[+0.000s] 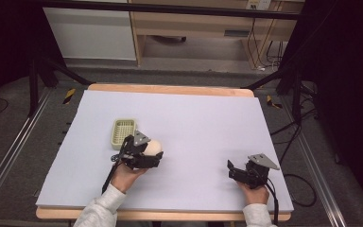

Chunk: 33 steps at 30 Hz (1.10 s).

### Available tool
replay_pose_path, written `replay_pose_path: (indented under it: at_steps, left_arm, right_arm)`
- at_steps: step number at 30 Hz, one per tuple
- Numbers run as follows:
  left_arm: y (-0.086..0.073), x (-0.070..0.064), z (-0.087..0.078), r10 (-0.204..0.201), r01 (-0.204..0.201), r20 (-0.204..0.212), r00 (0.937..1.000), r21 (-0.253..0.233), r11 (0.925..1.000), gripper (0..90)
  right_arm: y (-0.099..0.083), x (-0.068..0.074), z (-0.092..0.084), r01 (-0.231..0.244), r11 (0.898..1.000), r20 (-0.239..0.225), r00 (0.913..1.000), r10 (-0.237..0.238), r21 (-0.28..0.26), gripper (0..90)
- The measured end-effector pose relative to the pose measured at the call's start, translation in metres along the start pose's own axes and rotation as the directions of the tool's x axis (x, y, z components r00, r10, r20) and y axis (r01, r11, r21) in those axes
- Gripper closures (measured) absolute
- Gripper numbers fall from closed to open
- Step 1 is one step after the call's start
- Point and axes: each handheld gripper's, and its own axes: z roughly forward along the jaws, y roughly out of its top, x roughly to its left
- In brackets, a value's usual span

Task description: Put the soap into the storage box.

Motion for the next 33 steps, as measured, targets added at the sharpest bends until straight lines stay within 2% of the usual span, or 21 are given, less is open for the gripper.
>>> replay_pose_path:
  at_steps: [2,23,30,33]
  left_arm:
    - [0.0,0.005,-0.002,-0.014,0.014,-0.009,0.9999,0.0,0.9999,23.8]
    - [0.001,0.044,-0.013,-0.028,0.028,-0.071,0.9971,-0.006,0.9996,23.8]
    - [-0.002,0.055,-0.012,-0.071,0.07,-0.085,0.9939,-0.016,0.9974,23.8]
    - [-0.002,0.059,-0.009,-0.07,0.07,-0.093,0.9932,-0.008,0.9975,23.8]
  right_arm:
    - [0.0,0.0,0.0,0.0,1.0,0.001,1.0,0.0,0.0,4.9]
    - [0.0,0.0,0.0,-0.004,1.0,-0.002,1.0,0.004,0.004,5.0]
    - [0.0,0.001,0.0,0.011,1.0,0.002,0.9999,-0.011,-0.002,5.1]
    - [0.0,0.001,0.0,0.01,1.0,-0.003,1.0,-0.01,-0.002,5.1]
